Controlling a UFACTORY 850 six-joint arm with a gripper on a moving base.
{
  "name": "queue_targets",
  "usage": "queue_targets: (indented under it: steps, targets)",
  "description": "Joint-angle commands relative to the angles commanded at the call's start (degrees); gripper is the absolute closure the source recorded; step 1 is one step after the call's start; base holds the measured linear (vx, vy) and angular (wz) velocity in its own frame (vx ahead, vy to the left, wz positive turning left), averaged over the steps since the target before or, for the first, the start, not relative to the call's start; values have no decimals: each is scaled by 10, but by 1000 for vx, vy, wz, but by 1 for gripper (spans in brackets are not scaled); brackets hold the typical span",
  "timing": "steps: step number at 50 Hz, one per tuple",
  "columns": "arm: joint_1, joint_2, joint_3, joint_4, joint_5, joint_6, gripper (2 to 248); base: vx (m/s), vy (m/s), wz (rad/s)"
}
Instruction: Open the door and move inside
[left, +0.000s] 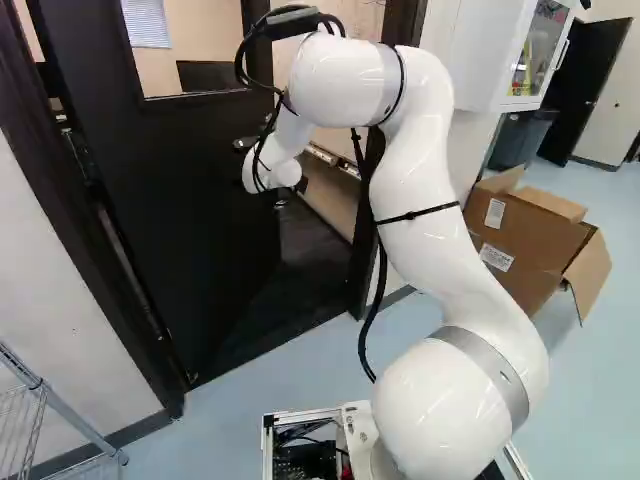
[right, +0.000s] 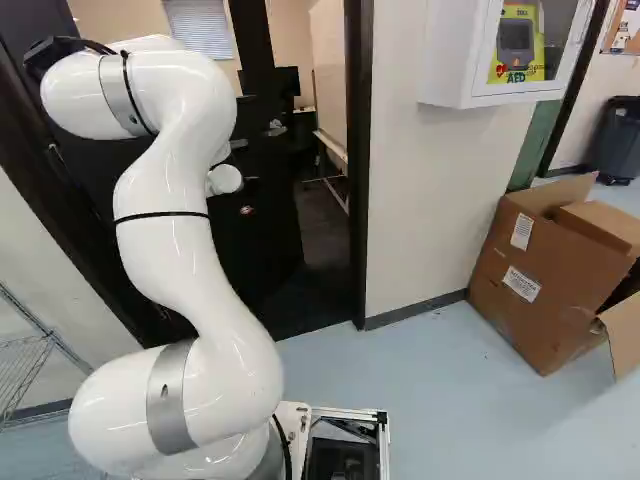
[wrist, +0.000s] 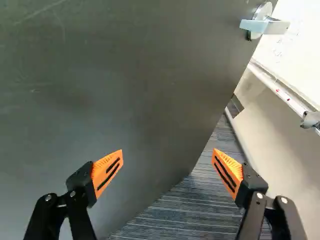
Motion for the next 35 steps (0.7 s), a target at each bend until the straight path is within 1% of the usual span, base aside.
queue_targets:
  steps: [35]
  targets:
    - [-8, 96, 128, 0, 0, 0, 3, 0, 0, 0]
